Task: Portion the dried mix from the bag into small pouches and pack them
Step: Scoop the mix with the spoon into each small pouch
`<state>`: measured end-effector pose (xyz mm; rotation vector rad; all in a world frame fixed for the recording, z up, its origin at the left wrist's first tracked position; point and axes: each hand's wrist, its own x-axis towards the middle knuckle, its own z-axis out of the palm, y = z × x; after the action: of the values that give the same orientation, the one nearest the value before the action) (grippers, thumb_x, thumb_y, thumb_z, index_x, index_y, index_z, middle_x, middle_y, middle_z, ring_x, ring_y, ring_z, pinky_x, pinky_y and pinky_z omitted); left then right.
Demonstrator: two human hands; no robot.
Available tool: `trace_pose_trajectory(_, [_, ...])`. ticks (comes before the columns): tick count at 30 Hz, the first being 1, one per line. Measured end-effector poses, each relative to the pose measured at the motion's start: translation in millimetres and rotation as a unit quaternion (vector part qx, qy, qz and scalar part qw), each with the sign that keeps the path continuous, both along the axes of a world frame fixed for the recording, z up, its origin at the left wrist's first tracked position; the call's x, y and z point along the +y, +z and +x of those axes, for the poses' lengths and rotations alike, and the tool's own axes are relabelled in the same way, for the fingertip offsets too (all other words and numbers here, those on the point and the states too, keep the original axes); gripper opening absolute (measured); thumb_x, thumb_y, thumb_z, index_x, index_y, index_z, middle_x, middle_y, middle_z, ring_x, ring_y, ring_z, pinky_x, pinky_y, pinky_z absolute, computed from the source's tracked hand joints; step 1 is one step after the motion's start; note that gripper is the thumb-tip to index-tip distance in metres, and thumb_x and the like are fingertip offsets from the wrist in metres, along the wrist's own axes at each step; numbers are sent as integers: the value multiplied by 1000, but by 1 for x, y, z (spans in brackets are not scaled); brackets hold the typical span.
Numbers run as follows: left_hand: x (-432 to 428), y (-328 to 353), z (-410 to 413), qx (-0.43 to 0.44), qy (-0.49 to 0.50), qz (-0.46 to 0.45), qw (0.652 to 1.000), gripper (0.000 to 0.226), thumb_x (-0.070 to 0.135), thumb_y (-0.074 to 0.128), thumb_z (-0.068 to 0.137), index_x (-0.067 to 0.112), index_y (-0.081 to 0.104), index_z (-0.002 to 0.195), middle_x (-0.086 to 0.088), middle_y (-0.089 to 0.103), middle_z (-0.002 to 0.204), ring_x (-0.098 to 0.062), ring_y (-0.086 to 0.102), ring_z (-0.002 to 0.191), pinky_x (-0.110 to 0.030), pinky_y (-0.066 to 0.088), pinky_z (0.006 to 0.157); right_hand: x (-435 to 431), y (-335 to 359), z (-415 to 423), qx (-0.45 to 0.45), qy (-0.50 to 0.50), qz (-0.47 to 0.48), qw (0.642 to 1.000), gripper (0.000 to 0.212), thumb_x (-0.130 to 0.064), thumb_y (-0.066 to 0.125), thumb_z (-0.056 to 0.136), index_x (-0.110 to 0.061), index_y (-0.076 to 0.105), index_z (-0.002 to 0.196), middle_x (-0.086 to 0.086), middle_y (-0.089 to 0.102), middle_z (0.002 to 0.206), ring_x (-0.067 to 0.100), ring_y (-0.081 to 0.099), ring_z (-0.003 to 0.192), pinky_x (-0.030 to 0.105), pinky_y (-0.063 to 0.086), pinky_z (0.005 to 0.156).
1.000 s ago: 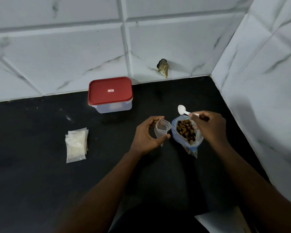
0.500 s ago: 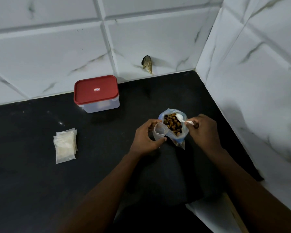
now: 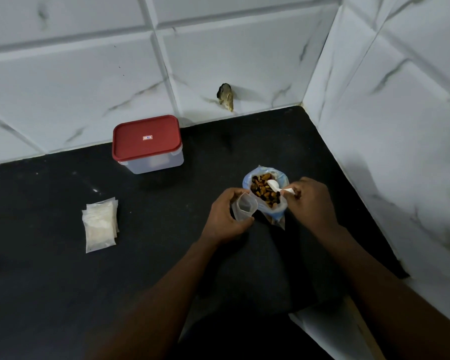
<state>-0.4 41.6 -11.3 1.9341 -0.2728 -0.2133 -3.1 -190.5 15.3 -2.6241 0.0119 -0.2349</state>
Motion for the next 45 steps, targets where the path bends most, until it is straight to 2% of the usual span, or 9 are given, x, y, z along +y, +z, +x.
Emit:
trace_pose_trajectory(7, [-6,-6,5,-1,5,5,1000,58,13,84,73,23,60,125,14,62,121,2,63,112,-17,53,93,18,-9,-4,24,-2,17,1000,8,-19,71,91,-12,74,87,-1,63,85,5,54,74,12,33,63])
trace_pose_trajectory(13, [-5,-9,8,11,8,2,1000,59,13,85,76,23,59,128,12,63,125,2,61,117,-16,52,94,5,-7,-6,30,-8,10,999,8,-21,69,92,-14,74,90,-8,59,81,1,55,72,12,39,64])
trace_pose_trajectory(18, [-6,-12,7,11,16,-17,1000,58,8,82,77,19,60,130,10,63,127,2,61,117,-14,51,94,25,-10,-4,73,-24,84,994,6,-19,72,91,-14,74,94,-5,70,87,-2,62,77,17,49,70])
trace_pose_trajectory(25, [-9,-17,9,2,9,-32,999,54,19,81,75,20,62,126,7,66,128,-9,64,120,-37,56,101,30,-11,-2,156,-139,197,958,14,-21,68,95,-15,73,106,-7,70,92,-2,65,79,11,44,63])
trace_pose_trajectory(29, [-10,-14,11,20,10,-35,999,57,24,80,74,20,62,127,8,63,133,-6,62,124,-37,54,104,38,-14,2,186,-160,222,944,11,-25,67,95,-19,73,102,-6,71,94,1,67,82,17,50,67])
trace_pose_trajectory(34, [-7,-16,11,32,8,-36,999,58,8,82,77,15,60,130,4,65,130,-9,63,123,-37,55,104,28,-9,5,233,-229,346,879,16,-28,68,93,-14,70,86,2,71,82,12,66,70,27,49,61])
trace_pose_trajectory(37, [-9,-16,11,35,5,-42,998,58,18,81,75,16,61,130,2,65,131,-13,63,125,-41,54,106,37,-8,8,212,-226,334,890,7,-26,69,93,-20,73,93,-2,72,87,8,68,77,28,55,66])
trace_pose_trajectory(41, [-11,-9,11,35,18,-49,998,56,30,80,74,16,63,125,3,65,131,-8,61,125,-31,53,104,44,-10,6,224,-198,290,909,8,-25,66,96,-20,70,92,-2,70,84,6,67,73,24,52,62])
trace_pose_trajectory(45, [-7,-10,11,44,46,-69,996,53,17,84,76,26,61,122,10,57,136,0,57,124,-19,51,99,32,-7,6,235,-216,307,896,16,-26,66,96,-13,69,88,7,70,79,8,61,58,20,42,51])
